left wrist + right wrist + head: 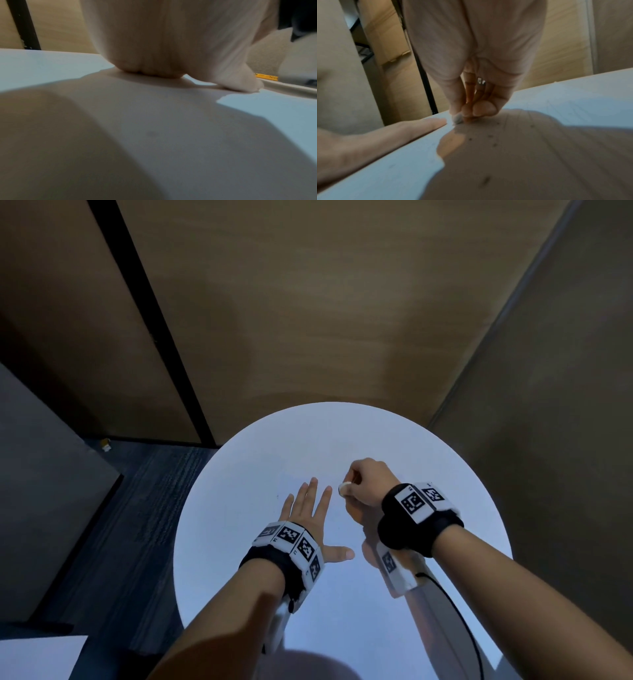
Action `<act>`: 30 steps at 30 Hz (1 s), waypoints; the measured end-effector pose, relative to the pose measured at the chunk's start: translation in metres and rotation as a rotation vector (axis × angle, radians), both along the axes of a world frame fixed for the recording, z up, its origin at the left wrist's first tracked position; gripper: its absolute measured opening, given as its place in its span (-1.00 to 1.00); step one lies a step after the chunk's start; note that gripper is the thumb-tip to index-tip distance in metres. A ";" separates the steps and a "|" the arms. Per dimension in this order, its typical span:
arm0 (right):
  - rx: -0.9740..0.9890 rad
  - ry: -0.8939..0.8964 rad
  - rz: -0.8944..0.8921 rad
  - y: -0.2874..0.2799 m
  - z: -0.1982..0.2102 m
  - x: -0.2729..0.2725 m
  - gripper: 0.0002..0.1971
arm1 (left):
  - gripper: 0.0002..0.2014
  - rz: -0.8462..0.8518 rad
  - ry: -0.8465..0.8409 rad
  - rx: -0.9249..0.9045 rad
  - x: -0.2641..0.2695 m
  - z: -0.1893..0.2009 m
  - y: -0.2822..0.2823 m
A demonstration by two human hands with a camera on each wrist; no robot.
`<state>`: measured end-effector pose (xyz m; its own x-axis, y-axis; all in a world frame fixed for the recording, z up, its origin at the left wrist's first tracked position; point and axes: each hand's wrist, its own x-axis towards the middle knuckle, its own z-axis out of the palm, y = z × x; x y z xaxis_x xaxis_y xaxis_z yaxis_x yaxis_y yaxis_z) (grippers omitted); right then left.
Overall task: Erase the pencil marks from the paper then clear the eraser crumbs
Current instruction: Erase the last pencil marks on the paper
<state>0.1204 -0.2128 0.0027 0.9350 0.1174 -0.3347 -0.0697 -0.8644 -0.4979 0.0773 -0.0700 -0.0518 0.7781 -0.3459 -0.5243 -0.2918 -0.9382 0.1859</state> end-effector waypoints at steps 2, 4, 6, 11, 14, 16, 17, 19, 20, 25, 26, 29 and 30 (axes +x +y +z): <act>0.011 -0.031 -0.003 0.000 -0.003 -0.006 -0.91 | 0.11 0.000 -0.002 0.004 0.000 0.000 0.000; 0.013 0.024 0.060 -0.004 -0.004 -0.013 -0.91 | 0.11 0.002 -0.004 -0.003 0.000 -0.001 0.000; -0.013 0.122 0.132 -0.007 -0.001 -0.016 -0.88 | 0.11 0.003 -0.008 -0.011 0.000 -0.002 0.001; -0.045 0.040 0.038 -0.003 0.001 0.000 -0.86 | 0.10 0.000 0.004 -0.007 0.000 0.001 0.000; -0.028 -0.026 -0.035 0.003 -0.002 0.004 -0.89 | 0.11 0.002 0.002 -0.009 0.000 0.003 0.001; -0.016 -0.027 0.021 0.003 -0.004 -0.007 -0.88 | 0.11 0.004 0.000 -0.015 -0.001 0.001 0.000; -0.011 -0.013 0.076 0.001 -0.004 -0.014 -0.90 | 0.11 0.006 -0.001 -0.016 -0.001 0.001 0.000; -0.019 0.076 0.182 -0.006 -0.003 -0.030 -0.91 | 0.11 0.012 -0.001 -0.021 0.000 0.000 0.000; -0.034 0.132 0.227 -0.010 -0.002 -0.035 -0.87 | 0.11 0.013 0.000 -0.024 -0.001 0.000 0.001; -0.045 0.154 0.191 -0.017 0.003 -0.022 -0.81 | 0.14 0.006 0.001 -0.009 -0.001 0.001 0.000; -0.040 0.104 0.129 -0.016 0.003 -0.015 -0.83 | 0.15 0.004 0.002 -0.006 -0.001 0.002 0.000; -0.026 -0.032 -0.040 -0.017 0.001 0.003 -0.86 | 0.15 0.003 0.012 0.000 -0.001 0.004 0.000; -0.016 -0.042 -0.048 -0.017 0.000 0.002 -0.88 | 0.15 0.002 0.014 0.002 -0.001 0.004 0.000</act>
